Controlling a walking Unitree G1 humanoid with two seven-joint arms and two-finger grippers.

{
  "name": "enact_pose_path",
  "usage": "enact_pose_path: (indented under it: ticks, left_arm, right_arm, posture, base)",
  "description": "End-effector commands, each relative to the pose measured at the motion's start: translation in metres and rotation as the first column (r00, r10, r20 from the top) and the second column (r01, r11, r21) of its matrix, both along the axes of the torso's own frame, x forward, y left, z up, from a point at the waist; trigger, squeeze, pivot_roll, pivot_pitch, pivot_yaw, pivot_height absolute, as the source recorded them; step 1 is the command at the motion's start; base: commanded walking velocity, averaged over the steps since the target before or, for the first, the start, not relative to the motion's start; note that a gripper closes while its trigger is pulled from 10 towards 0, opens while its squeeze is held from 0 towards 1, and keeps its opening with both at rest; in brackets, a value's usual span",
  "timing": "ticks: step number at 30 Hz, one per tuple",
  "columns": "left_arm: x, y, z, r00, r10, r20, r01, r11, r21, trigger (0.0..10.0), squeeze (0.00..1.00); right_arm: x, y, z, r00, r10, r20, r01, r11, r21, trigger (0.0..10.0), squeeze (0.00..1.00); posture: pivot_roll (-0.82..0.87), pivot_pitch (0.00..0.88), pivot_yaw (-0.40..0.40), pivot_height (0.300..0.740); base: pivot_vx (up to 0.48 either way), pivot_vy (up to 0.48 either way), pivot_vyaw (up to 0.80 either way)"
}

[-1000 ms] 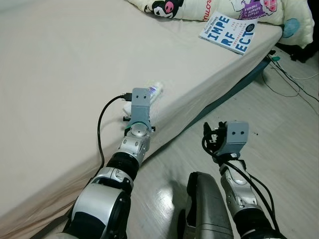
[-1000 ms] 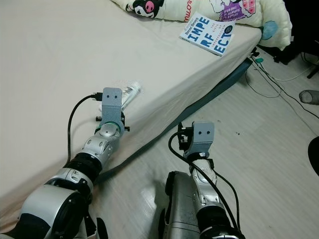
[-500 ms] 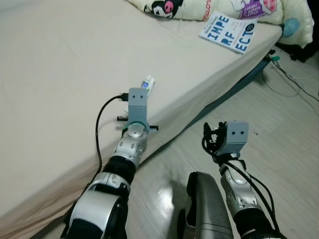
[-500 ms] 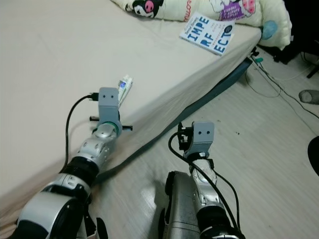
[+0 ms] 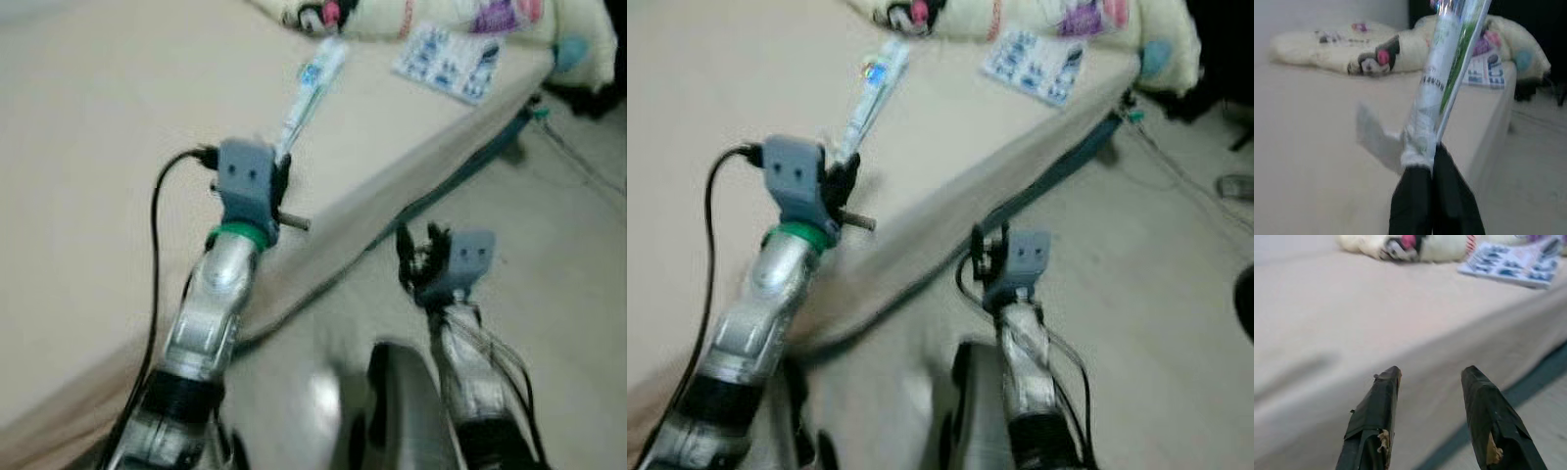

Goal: Clean up the room

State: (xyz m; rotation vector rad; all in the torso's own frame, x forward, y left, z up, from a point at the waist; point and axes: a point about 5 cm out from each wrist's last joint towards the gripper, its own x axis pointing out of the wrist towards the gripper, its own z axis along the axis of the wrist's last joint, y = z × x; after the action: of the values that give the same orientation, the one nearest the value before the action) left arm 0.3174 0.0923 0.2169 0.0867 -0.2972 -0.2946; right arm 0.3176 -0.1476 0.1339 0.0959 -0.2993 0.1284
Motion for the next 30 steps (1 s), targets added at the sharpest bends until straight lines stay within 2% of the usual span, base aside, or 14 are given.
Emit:
enact_pose_path:
  ticks: [1,6,13,19,23,30]
  left_arm:
    - [-0.003,-0.001,-0.004,1.0,-0.014,-0.016,0.014,1.0,0.012,10.0,0.0]
    - [-0.003,0.021,-0.026,0.99,0.049,-0.133,-0.052,0.998,-0.024,10.0,0.0]
    - [-0.002,0.031,-0.035,0.976,0.094,-0.196,-0.105,0.993,-0.045,10.0,0.0]
    - [-0.002,0.032,-0.037,0.971,0.104,-0.215,-0.118,0.992,-0.053,10.0,0.0]
    - [0.004,0.032,-0.043,0.962,0.115,-0.249,-0.136,0.988,-0.069,10.0,0.0]
    - [0.007,0.031,-0.051,0.949,0.129,-0.288,-0.155,0.986,-0.069,10.0,0.0]
  right_arm:
    - [-0.005,0.0,-0.008,1.0,0.008,-0.028,-0.008,1.0,0.013,10.0,0.0]
    - [-0.008,-0.002,-0.015,0.998,-0.012,-0.064,0.013,1.0,0.021,10.0,0.0]
    - [-0.013,0.001,-0.019,0.997,0.004,-0.079,-0.003,1.0,0.015,10.0,0.0]
    - [-0.016,0.003,-0.019,0.996,0.013,-0.092,-0.011,1.0,0.018,10.0,0.0]
    - [-0.016,0.004,-0.022,0.994,0.015,-0.104,-0.013,1.0,0.017,10.0,0.0]
    - [-0.016,-0.001,-0.025,0.992,0.003,-0.126,-0.003,1.0,0.004,10.0,0.0]
  posture:
    - [0.02,0.186,0.034,0.531]
    - [0.02,0.152,0.027,0.555]
    - [0.01,0.135,0.021,0.584]
    - [0.01,0.129,0.02,0.604]
    - [0.01,0.126,0.018,0.624]
    - [0.0,0.12,0.016,0.653]
  base:
    - [0.0,0.0,0.0]
    - [0.0,0.0,0.0]
    - [0.0,0.0,0.0]
    - [0.0,0.0,0.0]
    - [0.0,0.0,0.0]
    - [0.0,0.0,0.0]
